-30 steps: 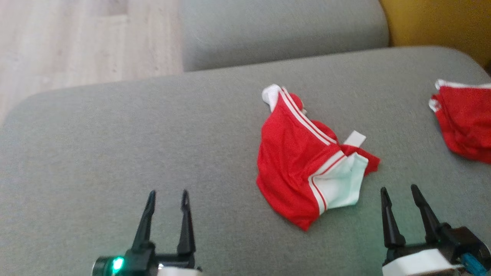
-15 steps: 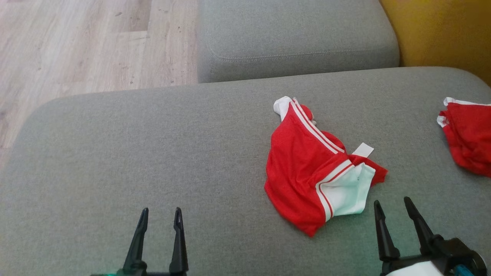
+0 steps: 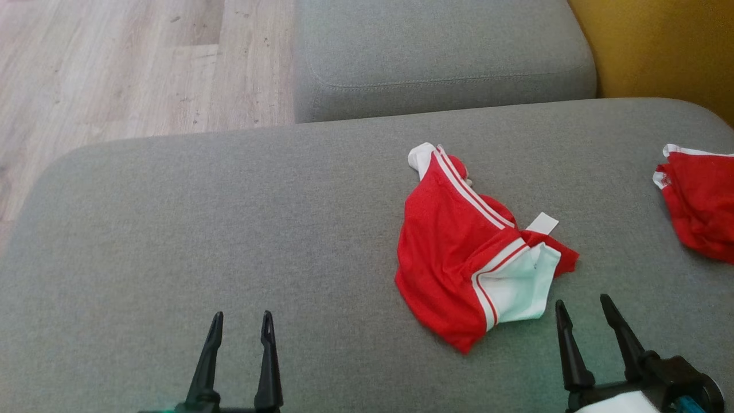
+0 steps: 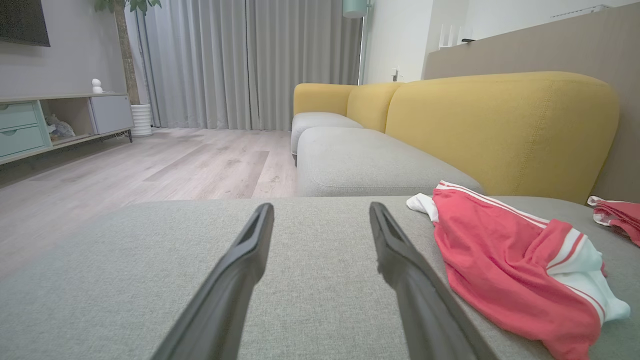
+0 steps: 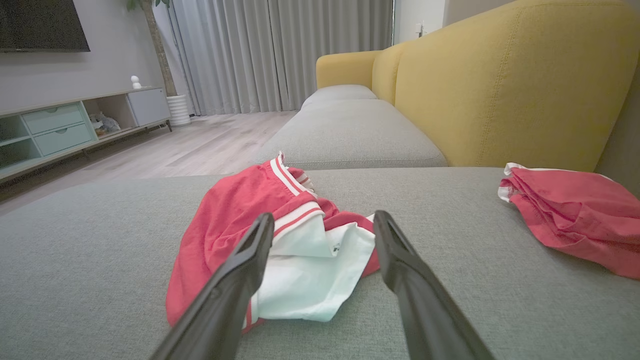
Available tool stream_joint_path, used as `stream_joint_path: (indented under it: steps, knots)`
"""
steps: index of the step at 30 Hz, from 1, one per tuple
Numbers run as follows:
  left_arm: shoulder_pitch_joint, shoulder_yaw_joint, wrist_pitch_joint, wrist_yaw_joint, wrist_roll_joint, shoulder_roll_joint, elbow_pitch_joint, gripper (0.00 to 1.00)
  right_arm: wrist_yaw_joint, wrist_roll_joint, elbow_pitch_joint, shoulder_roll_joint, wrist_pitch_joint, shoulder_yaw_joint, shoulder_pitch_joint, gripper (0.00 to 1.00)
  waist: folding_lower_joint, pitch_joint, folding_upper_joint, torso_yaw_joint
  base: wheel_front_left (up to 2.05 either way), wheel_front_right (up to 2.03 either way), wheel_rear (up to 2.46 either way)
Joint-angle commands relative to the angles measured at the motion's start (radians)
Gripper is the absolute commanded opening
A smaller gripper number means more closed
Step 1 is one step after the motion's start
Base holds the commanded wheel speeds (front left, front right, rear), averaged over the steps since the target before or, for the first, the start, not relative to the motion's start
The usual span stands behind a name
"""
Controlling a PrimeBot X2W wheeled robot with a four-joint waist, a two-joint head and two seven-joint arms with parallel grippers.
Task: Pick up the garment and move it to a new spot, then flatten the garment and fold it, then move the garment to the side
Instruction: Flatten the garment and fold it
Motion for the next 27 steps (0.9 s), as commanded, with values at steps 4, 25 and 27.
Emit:
stream_joint_path:
  steps: [4, 25, 27]
  knots:
    - [-0.033, 0.022, -0.008, 0.007, -0.007, -0.010, -0.025, 1.00, -0.001, -0.001, -0.037, -0.011, -0.004, 0.026, -0.018, 1.00, 0.0000, -0.001, -0.0001, 0.003, 0.00, 0.00, 0.00]
    - [-0.046, -0.016, -0.008, 0.002, -0.018, -0.010, -0.004, 1.00, -0.001, 0.123, 0.120, -0.037, -0.004, 0.061, -0.169, 1.00, 0.0000, 0.047, -0.0001, 0.011, 0.00, 0.00, 0.00]
    - [-0.051, -0.024, -0.008, 0.002, -0.018, -0.010, -0.001, 1.00, -0.001, 0.157, 0.177, -0.058, -0.004, 0.086, -0.219, 1.00, 0.0000, 0.059, -0.0001, 0.013, 0.00, 0.00, 0.00]
